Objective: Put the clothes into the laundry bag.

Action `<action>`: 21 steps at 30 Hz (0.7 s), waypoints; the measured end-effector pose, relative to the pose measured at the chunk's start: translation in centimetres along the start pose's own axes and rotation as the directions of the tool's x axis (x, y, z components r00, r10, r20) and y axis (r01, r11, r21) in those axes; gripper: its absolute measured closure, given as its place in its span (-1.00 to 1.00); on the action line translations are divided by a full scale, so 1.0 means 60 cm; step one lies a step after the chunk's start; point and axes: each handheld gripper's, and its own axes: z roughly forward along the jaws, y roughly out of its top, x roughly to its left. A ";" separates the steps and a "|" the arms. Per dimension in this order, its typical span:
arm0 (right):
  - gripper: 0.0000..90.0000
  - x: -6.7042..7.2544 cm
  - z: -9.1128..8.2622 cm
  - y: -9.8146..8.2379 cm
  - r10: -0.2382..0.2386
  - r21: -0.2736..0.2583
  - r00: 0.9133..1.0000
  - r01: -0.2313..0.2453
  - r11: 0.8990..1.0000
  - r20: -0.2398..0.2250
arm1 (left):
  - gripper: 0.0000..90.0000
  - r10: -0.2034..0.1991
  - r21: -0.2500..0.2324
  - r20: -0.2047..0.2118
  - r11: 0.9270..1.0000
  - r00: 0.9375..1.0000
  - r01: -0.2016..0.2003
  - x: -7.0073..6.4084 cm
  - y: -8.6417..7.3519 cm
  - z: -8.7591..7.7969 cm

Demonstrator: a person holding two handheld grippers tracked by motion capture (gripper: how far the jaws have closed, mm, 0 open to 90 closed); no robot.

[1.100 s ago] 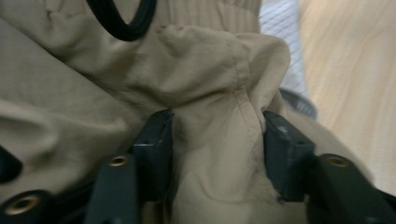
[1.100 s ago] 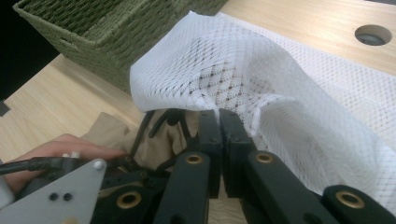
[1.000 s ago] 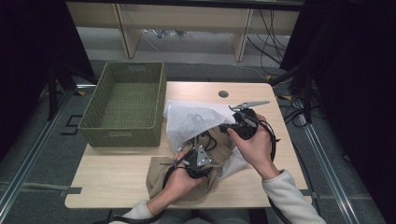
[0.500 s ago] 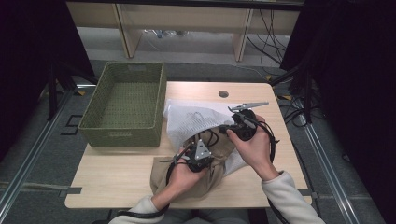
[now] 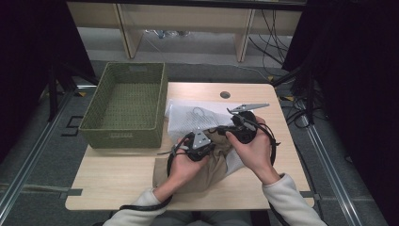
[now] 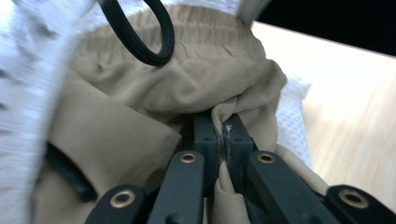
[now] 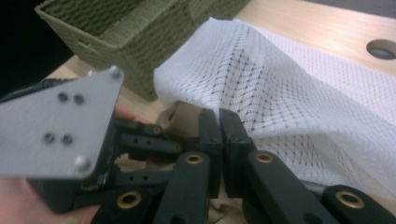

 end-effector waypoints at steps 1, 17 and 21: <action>1.00 0.002 -0.006 0.003 -0.023 -0.022 1.000 0.022 1.000 -0.006 | 0.92 -0.009 -0.026 -0.022 1.000 1.000 0.008 0.005 0.008 -0.007; 1.00 0.013 -0.025 0.012 -0.036 -0.077 0.999 0.035 0.996 -0.007 | 0.92 0.005 -0.110 -0.090 0.994 0.996 -0.014 0.033 0.048 -0.029; 1.00 -0.002 -0.012 0.010 -0.029 -0.058 1.000 0.029 0.998 0.009 | 0.92 -0.022 -0.042 -0.126 0.999 0.992 0.017 0.052 0.027 0.007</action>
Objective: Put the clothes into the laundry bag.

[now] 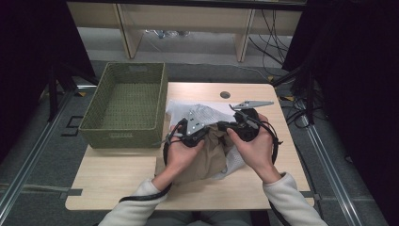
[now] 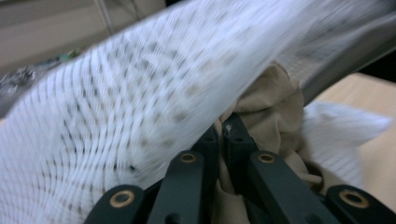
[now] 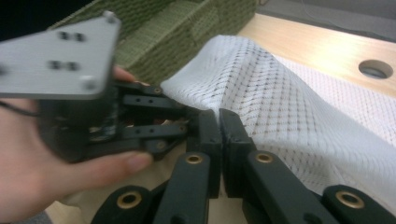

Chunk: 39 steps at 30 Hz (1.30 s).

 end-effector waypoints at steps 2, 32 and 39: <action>1.00 -0.002 0.003 -0.001 0.003 0.006 1.000 -0.003 1.000 -0.005 | 0.92 0.011 0.011 -0.008 1.000 1.000 -0.011 0.004 -0.004 0.007; 1.00 -0.013 0.026 -0.008 0.035 0.059 0.999 -0.036 0.998 0.013 | -0.48 -0.008 0.101 0.108 0.995 0.994 -0.003 0.000 -0.061 -0.123; 1.00 -0.014 0.031 -0.011 0.032 0.042 0.999 -0.033 0.999 0.022 | -0.26 -0.007 0.222 0.141 0.975 0.990 -0.025 0.008 -0.118 -0.086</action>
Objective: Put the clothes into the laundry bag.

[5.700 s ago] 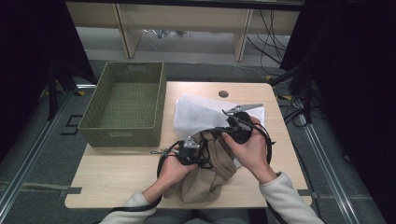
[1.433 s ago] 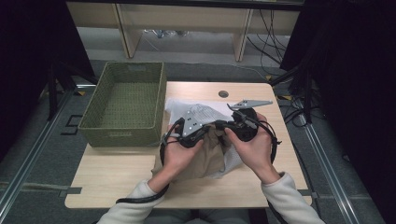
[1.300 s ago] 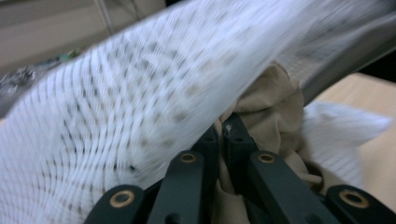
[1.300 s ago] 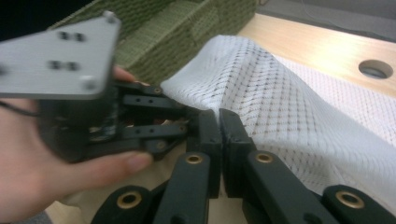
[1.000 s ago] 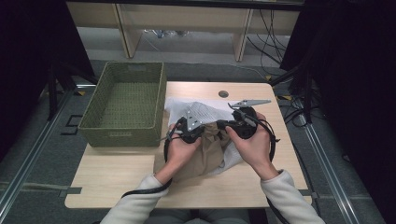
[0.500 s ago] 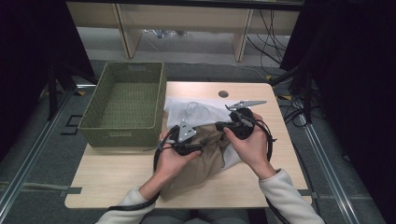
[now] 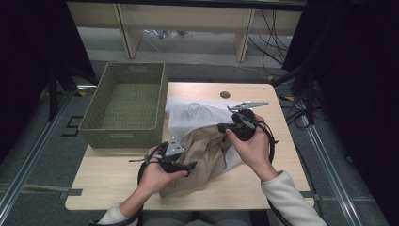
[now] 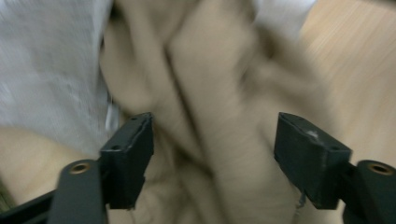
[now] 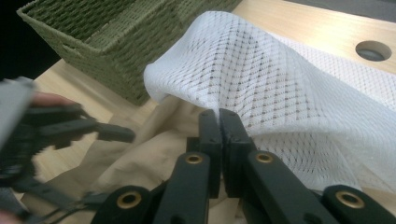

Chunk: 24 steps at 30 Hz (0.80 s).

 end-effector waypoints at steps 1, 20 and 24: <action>1.00 -0.002 0.001 -0.002 0.003 0.029 1.000 -0.003 1.000 -0.003 | -0.19 0.004 0.029 0.003 1.000 1.000 -0.004 0.007 -0.009 0.021; 1.00 0.007 0.002 0.005 0.000 0.037 1.000 0.001 0.999 -0.025 | 0.92 -0.026 0.086 0.045 0.996 0.999 0.022 -0.017 -0.012 0.079; 1.00 0.009 -0.002 0.007 -0.026 0.018 0.999 0.027 0.999 -0.030 | 0.93 -0.068 0.039 0.078 0.997 0.995 0.065 -0.022 -0.007 0.070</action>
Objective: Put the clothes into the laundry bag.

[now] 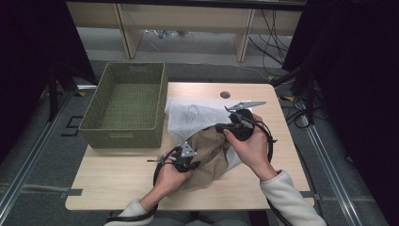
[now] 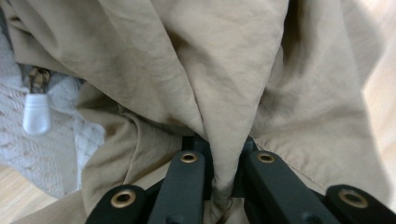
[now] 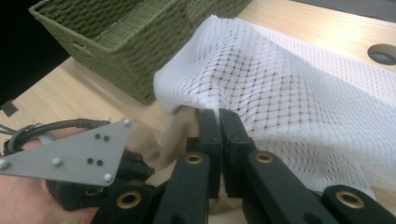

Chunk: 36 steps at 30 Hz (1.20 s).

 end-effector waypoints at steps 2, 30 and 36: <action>1.00 0.006 -0.006 0.002 0.005 -0.007 1.000 -0.005 1.000 -0.009 | 0.93 -0.002 -0.065 0.005 0.998 1.000 0.002 -0.009 0.016 -0.019; 1.00 0.018 -0.033 -0.007 0.002 -0.041 1.000 -0.002 0.999 -0.003 | 0.94 -0.013 -0.305 0.000 0.952 1.000 0.012 -0.026 0.117 -0.050; 1.00 0.028 -0.046 -0.003 -0.029 -0.074 1.000 0.029 0.997 -0.011 | 0.94 -0.004 -0.359 -0.020 0.933 1.000 -0.003 -0.028 0.134 -0.076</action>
